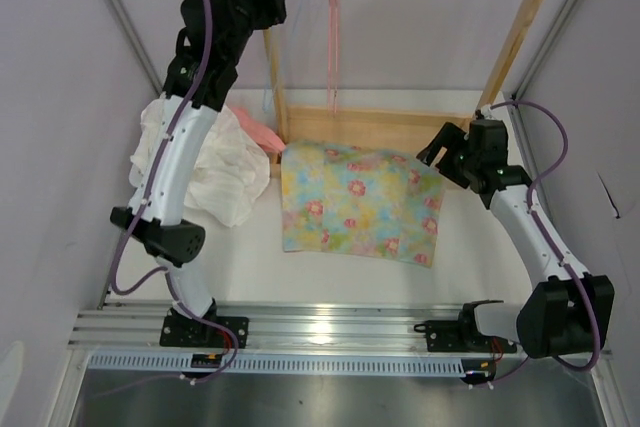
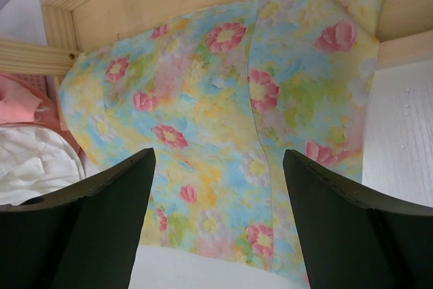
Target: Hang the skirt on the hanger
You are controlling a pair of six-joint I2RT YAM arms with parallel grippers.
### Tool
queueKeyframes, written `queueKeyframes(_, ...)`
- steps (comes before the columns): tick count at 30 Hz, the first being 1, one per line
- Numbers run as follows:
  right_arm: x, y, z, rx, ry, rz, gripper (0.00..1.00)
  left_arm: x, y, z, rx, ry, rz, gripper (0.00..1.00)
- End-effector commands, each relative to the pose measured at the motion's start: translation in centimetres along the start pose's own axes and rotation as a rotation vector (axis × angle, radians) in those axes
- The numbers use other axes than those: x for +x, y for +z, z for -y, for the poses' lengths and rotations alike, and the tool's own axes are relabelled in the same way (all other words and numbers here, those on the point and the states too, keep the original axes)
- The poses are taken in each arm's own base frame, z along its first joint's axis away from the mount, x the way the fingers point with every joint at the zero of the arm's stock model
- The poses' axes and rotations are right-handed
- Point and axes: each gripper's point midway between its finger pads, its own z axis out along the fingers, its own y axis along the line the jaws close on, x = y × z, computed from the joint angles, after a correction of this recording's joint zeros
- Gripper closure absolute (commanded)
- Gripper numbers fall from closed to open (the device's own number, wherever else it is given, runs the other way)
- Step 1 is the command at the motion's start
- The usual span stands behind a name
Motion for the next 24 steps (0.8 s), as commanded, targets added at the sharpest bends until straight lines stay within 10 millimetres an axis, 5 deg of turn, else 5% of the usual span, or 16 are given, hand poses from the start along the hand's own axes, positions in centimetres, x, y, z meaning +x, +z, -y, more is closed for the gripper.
queueKeyframes(1,-2.7,-0.4,-1.6,-0.059,-0.03,0.062,0.17,2.0,0.3,-0.2,0.055,0.011,-0.097,0.4)
queueKeyframes(4,-2.9,-0.2,-1.5,-0.061,-0.027,0.063,0.17,3.9,0.7,-0.2,0.069,0.015,-0.141,0.41)
queueKeyframes(5,-2.8,-0.1,-1.4,-0.062,-0.028,0.059,0.17,5.9,0.9,-0.1,0.083,0.016,-0.187,0.41)
queueKeyframes(10,-2.4,0.5,-1.0,-0.059,-0.024,0.049,0.17,7.9,1.4,-0.5,0.072,-0.002,-0.222,0.43)
queueKeyframes(24,-1.3,1.1,-0.3,-0.055,-0.038,0.017,0.17,6.0,2.3,-1.5,-0.002,0.004,-0.137,0.5)
